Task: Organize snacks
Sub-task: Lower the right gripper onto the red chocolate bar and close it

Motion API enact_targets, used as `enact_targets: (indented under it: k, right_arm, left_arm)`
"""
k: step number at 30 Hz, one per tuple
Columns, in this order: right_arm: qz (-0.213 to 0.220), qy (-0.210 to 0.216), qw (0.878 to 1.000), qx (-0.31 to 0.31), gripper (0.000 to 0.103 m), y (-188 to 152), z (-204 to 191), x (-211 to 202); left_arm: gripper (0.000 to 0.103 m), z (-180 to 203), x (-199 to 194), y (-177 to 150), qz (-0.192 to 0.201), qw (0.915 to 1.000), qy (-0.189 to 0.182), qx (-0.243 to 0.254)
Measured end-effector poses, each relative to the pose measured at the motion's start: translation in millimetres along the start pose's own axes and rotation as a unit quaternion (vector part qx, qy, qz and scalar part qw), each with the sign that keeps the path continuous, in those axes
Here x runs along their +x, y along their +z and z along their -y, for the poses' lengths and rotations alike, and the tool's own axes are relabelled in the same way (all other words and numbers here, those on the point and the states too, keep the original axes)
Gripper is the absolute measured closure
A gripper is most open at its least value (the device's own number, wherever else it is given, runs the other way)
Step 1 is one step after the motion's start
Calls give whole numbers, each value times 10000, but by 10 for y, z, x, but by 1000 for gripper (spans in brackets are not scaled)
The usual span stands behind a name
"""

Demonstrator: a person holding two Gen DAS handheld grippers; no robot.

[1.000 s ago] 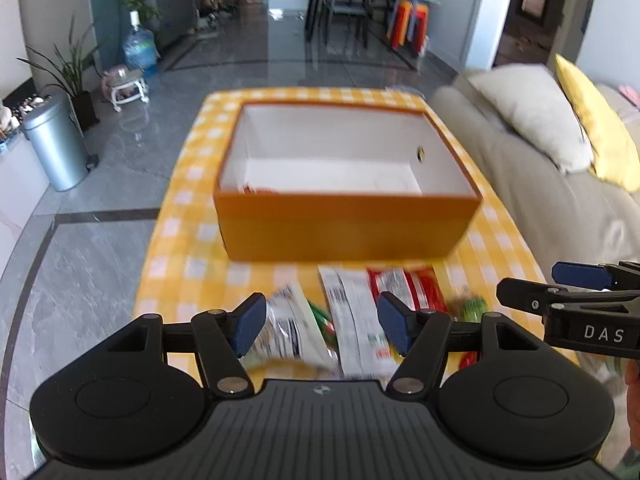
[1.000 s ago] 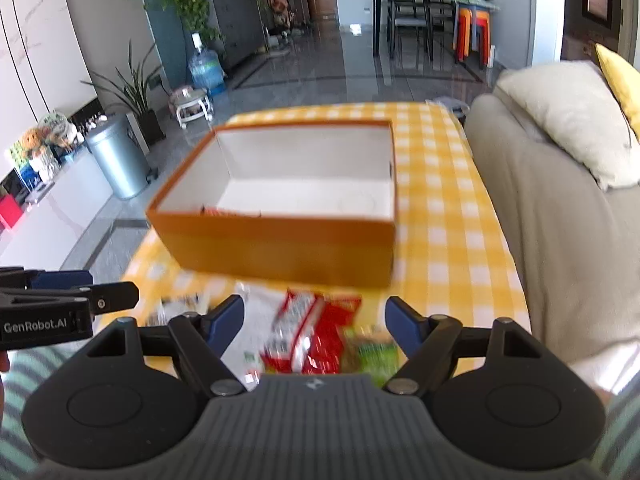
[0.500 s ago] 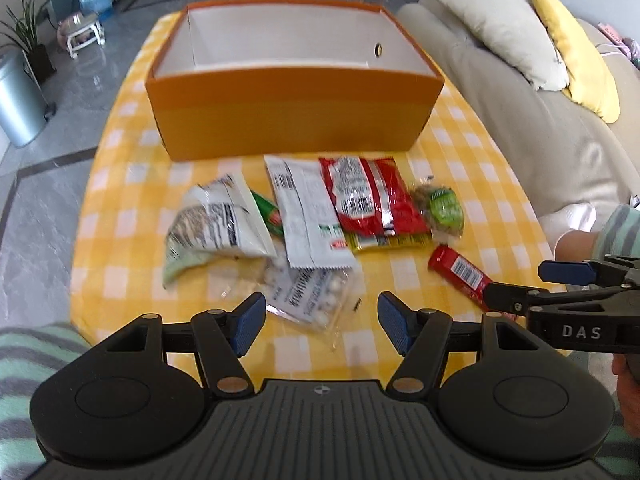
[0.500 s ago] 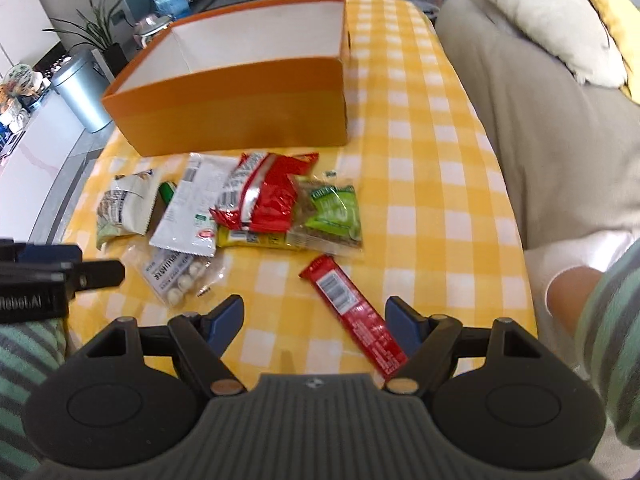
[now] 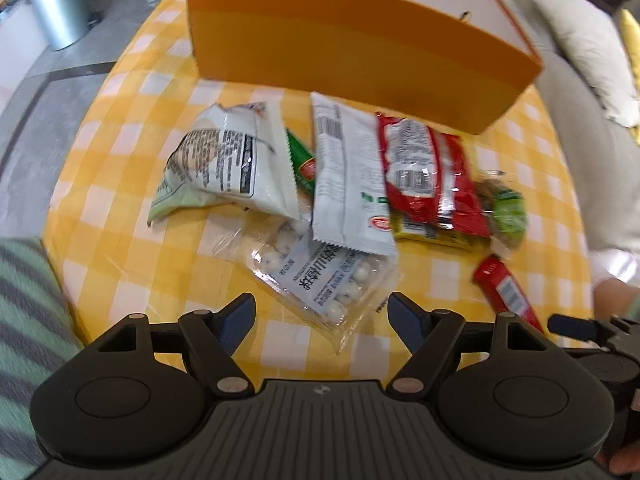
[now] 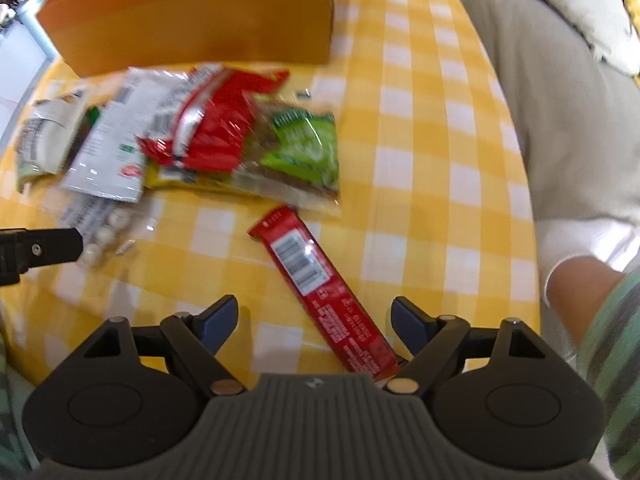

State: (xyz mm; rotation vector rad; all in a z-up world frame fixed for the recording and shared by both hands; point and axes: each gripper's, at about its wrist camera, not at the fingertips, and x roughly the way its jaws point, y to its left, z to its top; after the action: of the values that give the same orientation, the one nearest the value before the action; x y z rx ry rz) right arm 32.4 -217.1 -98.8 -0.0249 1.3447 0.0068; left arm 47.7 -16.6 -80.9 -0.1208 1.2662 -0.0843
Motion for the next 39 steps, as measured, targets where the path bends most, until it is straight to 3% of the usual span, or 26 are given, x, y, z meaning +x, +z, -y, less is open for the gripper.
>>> enact_targets:
  k: [5,10,15,21,24,27,32,37,39]
  right_arm:
    - [-97,53,9999,14,30,25,28,109]
    - [-57,46,10000,37,33,43,35,132]
    - [5,53,9999,-88,60,72,-34,79]
    - [-83,600,9982,-23,73,94,-147,28]
    - [-197,942,9953,95,72,104,-204,40]
    - [-220,1066,9940,83,70,102,-277,54]
    - [-147,1010,9948,22,59,97,-310,43]
    - [-133,1039,9943,179,55,101,-239,50]
    - [-98,1028,9944,238,49,114,-237,66]
  left_arm:
    - [15,64,220,-35,-269,9996,97,-88]
    - [16,134,308,-57,-272,9985,318,355]
    - [29,179,272,-101,-255,9947,609,785]
    - [33,-37,188,-113,-363,9952,840,362]
    - [26,-150,130,-91,-328,9961,823,-42]
    - [13,-223,65,-55,-76,9975,523,-464]
    - [10,-196,97,9,175,9965,613,-537]
    - [10,-135,261,29,129,9965,607,-567]
    - [10,-131,303,44,114,9962,632,-590]
